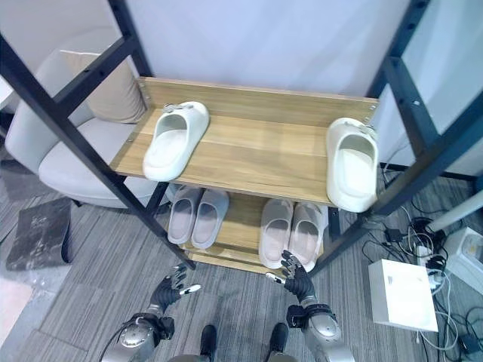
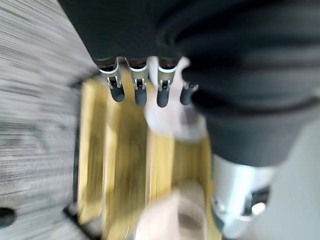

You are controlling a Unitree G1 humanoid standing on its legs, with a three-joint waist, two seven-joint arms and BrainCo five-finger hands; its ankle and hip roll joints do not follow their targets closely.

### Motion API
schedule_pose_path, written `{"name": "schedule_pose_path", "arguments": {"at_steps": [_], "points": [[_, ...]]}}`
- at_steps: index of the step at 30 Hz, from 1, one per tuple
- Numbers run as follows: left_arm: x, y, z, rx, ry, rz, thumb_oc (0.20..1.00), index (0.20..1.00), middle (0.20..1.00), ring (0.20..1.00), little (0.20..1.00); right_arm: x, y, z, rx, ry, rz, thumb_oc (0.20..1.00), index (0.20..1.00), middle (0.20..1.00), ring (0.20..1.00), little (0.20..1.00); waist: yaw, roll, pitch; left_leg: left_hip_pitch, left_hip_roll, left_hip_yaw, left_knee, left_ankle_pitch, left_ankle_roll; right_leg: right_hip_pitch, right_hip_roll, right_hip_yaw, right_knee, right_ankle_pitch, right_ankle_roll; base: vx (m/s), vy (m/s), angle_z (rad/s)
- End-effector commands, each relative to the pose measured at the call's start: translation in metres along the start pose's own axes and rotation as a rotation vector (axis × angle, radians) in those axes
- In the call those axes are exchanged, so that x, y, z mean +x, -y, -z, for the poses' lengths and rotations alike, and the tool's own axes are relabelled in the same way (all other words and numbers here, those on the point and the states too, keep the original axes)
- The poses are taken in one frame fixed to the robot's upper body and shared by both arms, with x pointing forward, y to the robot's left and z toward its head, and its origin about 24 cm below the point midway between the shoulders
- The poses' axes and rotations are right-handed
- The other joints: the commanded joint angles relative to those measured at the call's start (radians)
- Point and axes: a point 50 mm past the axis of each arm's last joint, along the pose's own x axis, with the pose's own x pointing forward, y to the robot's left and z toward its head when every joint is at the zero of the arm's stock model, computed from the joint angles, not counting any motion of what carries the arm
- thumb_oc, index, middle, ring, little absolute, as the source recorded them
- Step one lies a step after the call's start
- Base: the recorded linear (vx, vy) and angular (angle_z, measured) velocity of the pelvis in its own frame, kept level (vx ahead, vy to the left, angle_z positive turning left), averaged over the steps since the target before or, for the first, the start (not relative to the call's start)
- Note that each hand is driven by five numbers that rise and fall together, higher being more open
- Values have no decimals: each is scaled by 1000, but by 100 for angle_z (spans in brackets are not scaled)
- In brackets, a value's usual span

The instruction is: Arrange the slippers neatly on the shoe rack.

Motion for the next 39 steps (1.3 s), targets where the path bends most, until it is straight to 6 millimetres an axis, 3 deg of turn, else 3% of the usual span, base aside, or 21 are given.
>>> {"name": "schedule_pose_path", "arguments": {"at_steps": [1, 4, 5, 6, 7, 9, 11, 12, 14, 18, 19, 22, 23, 24, 26, 27, 29, 32, 36, 37, 39], "points": [[16, 10, -30, 201, 112, 119, 1000, 1000, 1000, 1000, 1000, 8, 9, -20, -21, 80, 36, 1000, 1000, 1000, 1000, 1000, -24, -3, -4, 15, -5, 11, 5, -43, -20, 68, 1, -48, 14, -91, 71, 56, 13, -28], [25, 35, -74, 416, 281, 292, 1000, 1000, 1000, 1000, 1000, 10, 26, -19, -35, 62, 124, 1000, 1000, 1000, 1000, 1000, -51, 5, -13, 27, -8, 22, 1, -55, -17, 70, 3, -31, 12, -90, 74, 46, 17, -20], [22, 55, -106, 519, 420, 434, 1000, 1000, 1000, 1000, 1000, 11, 37, -19, -77, 46, 163, 1000, 1000, 1000, 1000, 1000, -65, 11, -16, 37, -7, 25, 1, -66, -17, 76, 4, -24, 13, -94, 76, 38, 12, -18], [22, 55, -107, 521, 421, 435, 1000, 1000, 1000, 1000, 1000, 11, 37, -19, -76, 47, 163, 1000, 1000, 1000, 1000, 1000, -64, 10, -16, 34, -9, 25, 0, -61, -16, 73, 2, -24, 12, -90, 75, 37, 14, -11], [14, 66, -136, 578, 546, 526, 1000, 1000, 1000, 1000, 1000, 12, 45, -20, -113, 37, 188, 1000, 1000, 1000, 1000, 1000, -69, 14, -20, 36, -10, 25, -2, -63, -15, 75, 1, -24, 10, -90, 77, 2, 9, -7], [8, 69, -151, 593, 610, 566, 1000, 1000, 1000, 1000, 1000, 13, 47, -21, -119, 35, 192, 1000, 1000, 1000, 1000, 1000, -72, 15, -22, 36, -11, 24, -2, -64, -15, 75, 1, -22, 10, -90, 78, 4, 1, -2], [-5, 77, -184, 588, 744, 640, 1000, 1000, 1000, 1000, 1000, 15, 47, -19, -131, 20, 189, 1000, 1000, 1000, 1000, 1000, -75, 15, -23, 39, -12, 27, -1, -66, -14, 77, 1, -20, 10, -91, 77, 0, 0, 0], [-6, 77, -184, 588, 744, 640, 1000, 1000, 1000, 1000, 1000, 15, 47, -20, -131, 20, 189, 1000, 1000, 1000, 1000, 1000, -75, 15, -22, 39, -11, 27, -1, -66, -14, 77, 1, -20, 10, -91, 77, 0, 0, 0], [-29, 78, -227, 470, 925, 692, 1000, 1000, 1000, 1000, 1000, 14, 46, -19, -134, 18, 176, 1000, 1000, 1000, 1000, 1000, -74, 14, -26, 40, -12, 26, 0, -65, -15, 81, -1, -22, 10, -91, 77, 0, 0, 0], [-51, 67, -257, 297, 1057, 697, 1000, 1000, 1000, 1000, 1000, 7, 42, -7, -136, -21, 147, 1000, 1000, 1000, 1000, 1000, -69, 11, -32, 45, -11, 21, 0, -65, -17, 87, 0, -28, 8, -92, 75, 1, -10, 1], [-63, 55, -275, 214, 1165, 624, 1000, 1000, 1000, 1000, 1000, 5, 38, -3, -124, -27, 139, 1000, 1000, 1000, 1000, 1000, -61, 6, -35, 44, -11, 16, 0, -63, -19, 90, 1, -31, 5, -92, 74, 2, -31, 3], [-72, 34, -293, 167, 1284, 448, 1000, 1000, 1000, 1000, 1000, 2, 33, 4, -78, -48, 130, 1000, 1000, 1000, 1000, 1000, -51, -1, -39, 43, -10, 12, 0, -61, -21, 94, 4, -36, 3, -94, 71, -7, -38, 1], [-72, 34, -294, 168, 1285, 445, 1000, 1000, 1000, 1000, 1000, 2, 33, 4, -79, -48, 129, 1000, 1000, 1000, 1000, 1000, -52, 0, -38, 43, -10, 12, 0, -61, -21, 94, 4, -36, 3, -94, 71, 1, -44, 3], [-75, 14, -304, 207, 1362, 238, 1000, 1000, 1000, 1000, 1000, 2, 30, 6, -50, -46, 128, 1000, 1000, 1000, 1000, 1000, -43, -3, -37, 46, -6, 13, 1, -64, -25, 99, 6, -37, 2, -98, 69, -8, -33, 1], [-73, 3, -304, 221, 1363, 146, 1000, 1000, 1000, 1000, 1000, 2, 28, 8, -29, -54, 127, 1000, 1000, 1000, 1000, 1000, -40, -5, -39, 42, -6, 12, 0, -59, -25, 96, 5, -39, 1, -95, 68, -4, -17, -1], [-76, -19, -309, 294, 1391, -41, 1000, 1000, 1000, 1000, 1000, 1, 27, 10, -24, -56, 132, 1000, 1000, 1000, 1000, 1000, -34, -6, -41, 42, -5, 14, -1, -59, -26, 94, 7, -37, 1, -95, 68, 0, 0, 0], [-75, -30, -309, 353, 1376, -147, 1000, 1000, 1000, 1000, 1000, 0, 27, 11, -26, -59, 132, 1000, 1000, 1000, 1000, 1000, -33, -6, -43, 43, -5, 15, -1, -59, -27, 95, 7, -35, 1, -95, 68, 0, 0, 0], [-73, -75, -309, 617, 1293, -522, 1000, 1000, 1000, 1000, 1000, -2, 32, 10, -41, -53, 142, 1000, 1000, 1000, 1000, 1000, -28, -1, -50, 47, -4, 17, -2, -61, -29, 101, 10, -32, 1, -97, 67, 12, -2, 0], [-73, -103, -305, 803, 1210, -747, 1000, 1000, 1000, 1000, 1000, -3, 33, 8, -48, -43, 142, 1000, 1000, 1000, 1000, 1000, -28, 0, -54, 49, -3, 19, -3, -64, -32, 99, 11, -31, 1, -98, 68, 9, -1, 0], [-77, -129, -303, 1001, 1111, -927, 1000, 1000, 1000, 1000, 1000, -4, 36, 4, -58, -25, 140, 1000, 1000, 1000, 1000, 1000, -29, 5, -54, 52, -3, 21, -4, -67, -33, 98, 13, -26, 1, -96, 70, 0, 0, 0], [-78, -136, -300, 1041, 1083, -973, 1000, 1000, 1000, 1000, 1000, -5, 36, 3, -53, -19, 138, 1000, 1000, 1000, 1000, 1000, -32, 5, -54, 51, -4, 23, -4, -67, -32, 94, 13, -22, 1, -94, 71, 17, 12, -4]]}}
